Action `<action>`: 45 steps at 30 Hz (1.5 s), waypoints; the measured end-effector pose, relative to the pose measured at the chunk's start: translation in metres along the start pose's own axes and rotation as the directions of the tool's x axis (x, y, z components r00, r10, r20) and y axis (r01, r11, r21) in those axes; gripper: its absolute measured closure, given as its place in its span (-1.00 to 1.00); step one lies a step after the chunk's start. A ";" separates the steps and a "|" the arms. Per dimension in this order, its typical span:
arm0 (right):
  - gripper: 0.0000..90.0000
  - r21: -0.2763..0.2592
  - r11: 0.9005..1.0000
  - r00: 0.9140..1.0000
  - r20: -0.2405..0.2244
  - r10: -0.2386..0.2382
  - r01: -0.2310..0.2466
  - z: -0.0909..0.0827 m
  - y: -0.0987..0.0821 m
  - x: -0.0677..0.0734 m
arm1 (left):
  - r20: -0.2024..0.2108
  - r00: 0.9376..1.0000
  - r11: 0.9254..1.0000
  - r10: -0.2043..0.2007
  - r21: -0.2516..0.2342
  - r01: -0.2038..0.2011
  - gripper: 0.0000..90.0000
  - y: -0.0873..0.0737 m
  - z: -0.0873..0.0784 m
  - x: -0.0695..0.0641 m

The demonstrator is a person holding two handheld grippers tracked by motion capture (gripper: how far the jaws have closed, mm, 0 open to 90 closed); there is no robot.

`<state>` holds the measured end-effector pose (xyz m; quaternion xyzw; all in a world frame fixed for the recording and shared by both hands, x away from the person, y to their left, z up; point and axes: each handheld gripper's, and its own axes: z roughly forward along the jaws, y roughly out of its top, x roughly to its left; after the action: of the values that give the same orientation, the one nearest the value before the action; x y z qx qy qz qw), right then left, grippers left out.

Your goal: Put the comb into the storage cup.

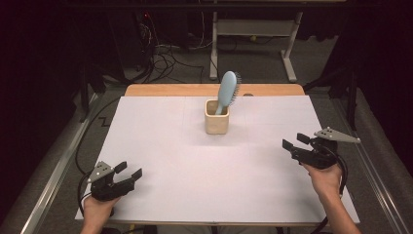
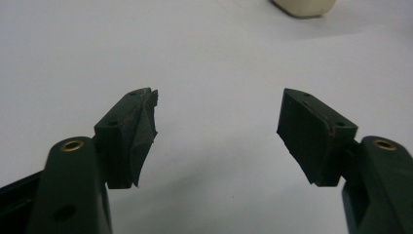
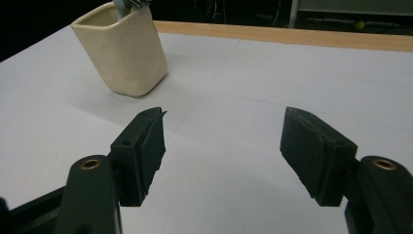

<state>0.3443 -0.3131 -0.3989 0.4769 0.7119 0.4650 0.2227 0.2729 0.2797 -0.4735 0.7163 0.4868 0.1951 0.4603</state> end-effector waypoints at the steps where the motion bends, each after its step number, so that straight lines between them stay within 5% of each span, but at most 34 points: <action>1: -0.25 -0.001 1.000 1.000 0.000 0.002 -0.002 -0.001 -0.001 -0.001 | 0.000 1.000 1.000 0.000 0.000 0.000 -0.32 0.000 0.000 0.000; 45: -0.25 -0.032 0.999 1.000 0.013 0.023 -0.022 -0.023 -0.034 -0.003 | -0.003 1.000 1.000 -0.004 -0.005 0.004 -0.32 0.000 -0.001 0.000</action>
<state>0.3120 -0.3294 -0.4187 0.4846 0.6974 0.4754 0.2298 0.2719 0.2804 -0.4730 0.7140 0.4882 0.1965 0.4619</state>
